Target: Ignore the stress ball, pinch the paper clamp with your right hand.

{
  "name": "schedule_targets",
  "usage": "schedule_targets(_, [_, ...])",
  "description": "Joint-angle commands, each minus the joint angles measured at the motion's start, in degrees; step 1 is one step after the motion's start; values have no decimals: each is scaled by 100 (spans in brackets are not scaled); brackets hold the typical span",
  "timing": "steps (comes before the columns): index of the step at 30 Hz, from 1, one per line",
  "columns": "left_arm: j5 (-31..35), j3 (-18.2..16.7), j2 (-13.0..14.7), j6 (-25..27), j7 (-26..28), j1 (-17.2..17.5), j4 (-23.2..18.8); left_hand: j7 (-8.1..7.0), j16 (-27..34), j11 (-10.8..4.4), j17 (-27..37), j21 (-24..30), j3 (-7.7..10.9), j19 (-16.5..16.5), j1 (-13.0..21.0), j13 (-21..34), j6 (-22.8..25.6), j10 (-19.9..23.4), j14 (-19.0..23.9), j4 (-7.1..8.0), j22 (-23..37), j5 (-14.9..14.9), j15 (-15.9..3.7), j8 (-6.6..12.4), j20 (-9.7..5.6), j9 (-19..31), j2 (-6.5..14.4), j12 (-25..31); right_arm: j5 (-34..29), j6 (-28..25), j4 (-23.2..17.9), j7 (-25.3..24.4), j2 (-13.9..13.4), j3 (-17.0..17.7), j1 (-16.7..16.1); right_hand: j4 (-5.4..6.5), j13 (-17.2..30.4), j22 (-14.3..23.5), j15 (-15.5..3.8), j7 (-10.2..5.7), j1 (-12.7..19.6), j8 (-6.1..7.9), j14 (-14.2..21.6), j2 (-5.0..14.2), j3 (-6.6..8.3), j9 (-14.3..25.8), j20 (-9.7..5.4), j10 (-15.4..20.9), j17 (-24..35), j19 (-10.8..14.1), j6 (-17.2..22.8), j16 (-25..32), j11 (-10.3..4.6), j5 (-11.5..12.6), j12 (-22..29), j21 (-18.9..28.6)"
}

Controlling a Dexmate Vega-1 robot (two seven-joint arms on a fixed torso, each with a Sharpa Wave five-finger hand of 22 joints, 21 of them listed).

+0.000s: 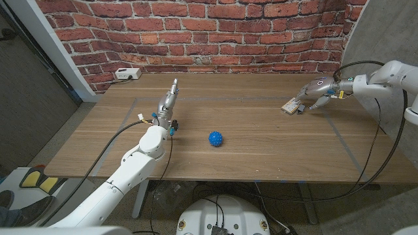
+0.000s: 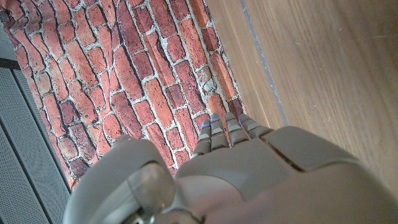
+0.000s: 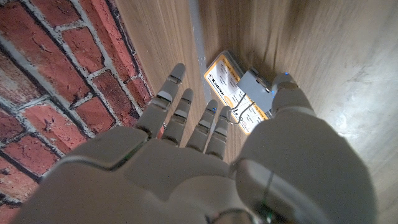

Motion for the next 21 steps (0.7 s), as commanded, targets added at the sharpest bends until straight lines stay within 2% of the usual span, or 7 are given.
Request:
schedule_targets(1, [-35, -4, 5, -19, -16, 3, 12, 5, -8, -24, 20, -35, -43, -67, 24, 11, 44, 31, -4, 5, 11, -8, 6, -3, 25, 17, 24, -10, 21, -73, 57, -83, 13, 12, -27, 8, 4, 8, -318, -2, 62, 29, 121, 24, 2, 15, -13, 100, 11, 113, 99, 42, -12, 35, 22, 47])
schedule_targets(7, [-45, 1, 5, -27, -35, -10, 34, 5, -9, -10, 20, -42, -48, -69, 27, 11, 43, 26, -8, 5, 11, -10, 4, -4, 27, 17, 29, -13, 27, -96, 83, -295, 9, 9, -50, 6, 9, 13, -370, -2, 121, 93, 371, 58, 11, 11, -91, 370, 3, 212, 374, 69, -28, 49, 64, 70])
schedule_targets(14, [-63, -8, 16, -21, -50, -21, 48, -2, -12, -14, 20, -55, -54, -85, 29, 11, 38, 18, -19, 6, 12, -12, 4, -7, 38, 17, 34, -16, 18, -26, 76, -532, 2, -10, -61, 32, 15, 28, -480, -12, 159, 197, 748, 109, -3, 13, -191, 855, -9, 329, 836, 85, -46, 47, 122, 101])
schedule_targets(21, [-96, -7, 28, -19, -107, -61, 87, -8, -14, -33, 20, -62, -58, -89, 31, 11, 31, 16, -27, 7, 12, -14, 4, -10, 37, 17, 38, -17, -35, 145, -68, -695, -76, -28, -25, 64, 19, 42, -553, -18, 171, 291, 1032, 192, -10, 18, -254, 1291, -15, 415, 1263, 79, -54, 12, 165, 130])
